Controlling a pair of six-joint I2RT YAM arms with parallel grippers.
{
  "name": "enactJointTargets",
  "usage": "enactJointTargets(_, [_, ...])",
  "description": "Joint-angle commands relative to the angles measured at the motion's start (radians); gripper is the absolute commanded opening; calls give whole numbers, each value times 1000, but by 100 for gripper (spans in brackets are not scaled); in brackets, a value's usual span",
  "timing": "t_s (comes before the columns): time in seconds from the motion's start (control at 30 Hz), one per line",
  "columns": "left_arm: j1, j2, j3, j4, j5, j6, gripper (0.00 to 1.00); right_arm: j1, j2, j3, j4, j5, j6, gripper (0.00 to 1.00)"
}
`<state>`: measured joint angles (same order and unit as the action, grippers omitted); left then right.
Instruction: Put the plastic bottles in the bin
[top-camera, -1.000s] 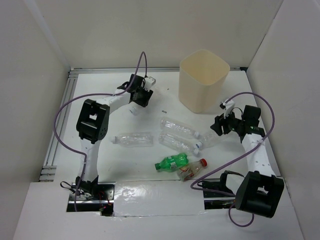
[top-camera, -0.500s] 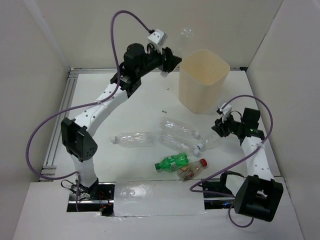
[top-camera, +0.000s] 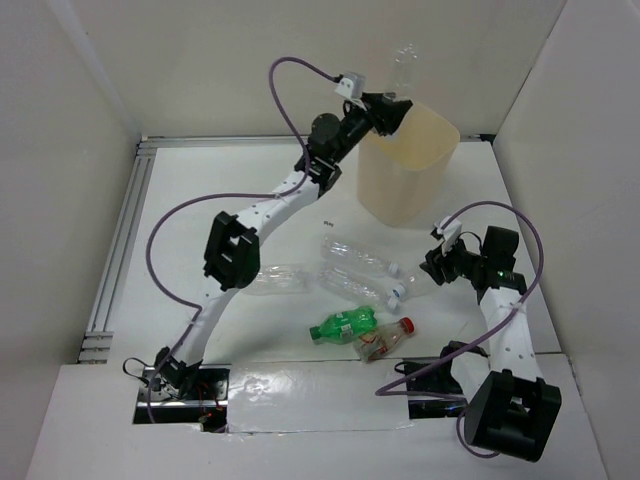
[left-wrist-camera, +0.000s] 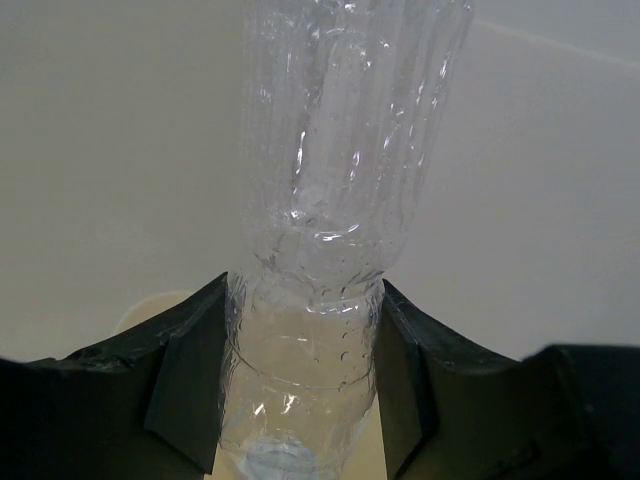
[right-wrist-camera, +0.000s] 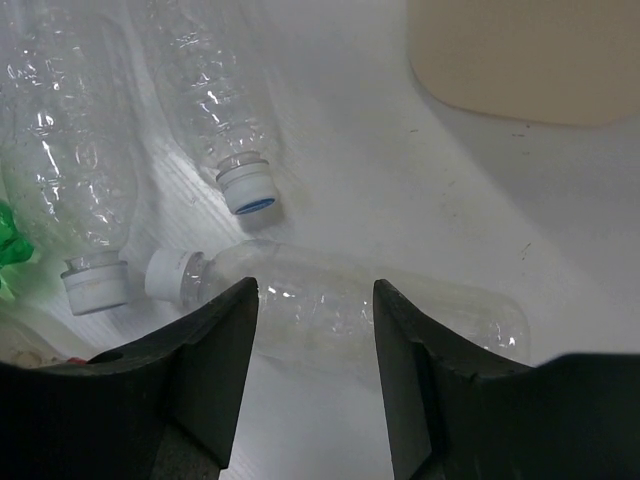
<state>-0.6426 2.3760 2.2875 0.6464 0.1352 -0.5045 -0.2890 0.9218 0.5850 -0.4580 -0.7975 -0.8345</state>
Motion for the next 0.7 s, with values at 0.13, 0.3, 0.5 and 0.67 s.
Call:
enactJointTargets(0.13, [-37, 49, 123, 108, -138, 6, 70, -13, -80, -65, 53, -2, 40, 62])
enactJointTargets(0.3, [-37, 0, 23, 53, -89, 40, 100, -13, -70, -65, 64, 35, 32, 92])
enactJointTargets(0.5, [-37, -61, 36, -7, -48, 84, 100, -13, -29, -31, -7, -6, -318, 95])
enactJointTargets(0.67, [-37, -278, -116, -158, -22, 228, 100, -13, 134, 88, -301, -17, -847, 95])
